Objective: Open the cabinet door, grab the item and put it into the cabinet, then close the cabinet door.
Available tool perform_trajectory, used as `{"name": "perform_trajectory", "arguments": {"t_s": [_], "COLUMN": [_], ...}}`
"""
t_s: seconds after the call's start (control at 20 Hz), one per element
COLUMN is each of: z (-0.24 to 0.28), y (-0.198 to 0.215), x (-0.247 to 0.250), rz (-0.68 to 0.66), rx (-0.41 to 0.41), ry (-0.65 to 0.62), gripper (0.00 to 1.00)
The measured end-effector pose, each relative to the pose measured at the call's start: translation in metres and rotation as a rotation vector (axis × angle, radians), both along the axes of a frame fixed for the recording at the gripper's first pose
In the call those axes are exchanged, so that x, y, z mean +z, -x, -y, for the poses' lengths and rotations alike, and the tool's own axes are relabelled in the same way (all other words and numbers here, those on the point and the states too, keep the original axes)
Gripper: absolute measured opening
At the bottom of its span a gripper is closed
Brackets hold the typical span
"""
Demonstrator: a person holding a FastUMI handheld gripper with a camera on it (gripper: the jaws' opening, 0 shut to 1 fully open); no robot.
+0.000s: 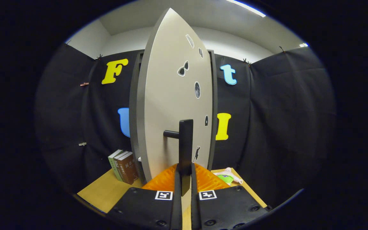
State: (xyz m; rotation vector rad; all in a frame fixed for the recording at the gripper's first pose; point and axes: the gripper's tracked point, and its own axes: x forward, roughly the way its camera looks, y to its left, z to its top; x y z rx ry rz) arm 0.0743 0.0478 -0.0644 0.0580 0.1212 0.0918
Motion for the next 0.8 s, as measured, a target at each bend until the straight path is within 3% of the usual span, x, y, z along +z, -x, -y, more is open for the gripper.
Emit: {"name": "perform_trajectory", "arguments": {"t_s": [0.4, 0.65, 0.8], "z": [0.031, 0.042, 0.056], "y": [-0.001, -0.001, -0.003], "x": [0.003, 0.004, 0.005], "rz": [0.012, -0.001, 0.005], "rx": [-0.066, -0.076, -0.124], "ry": [0.011, -0.05, -0.071], "gripper": [0.13, 0.12, 0.09]}}
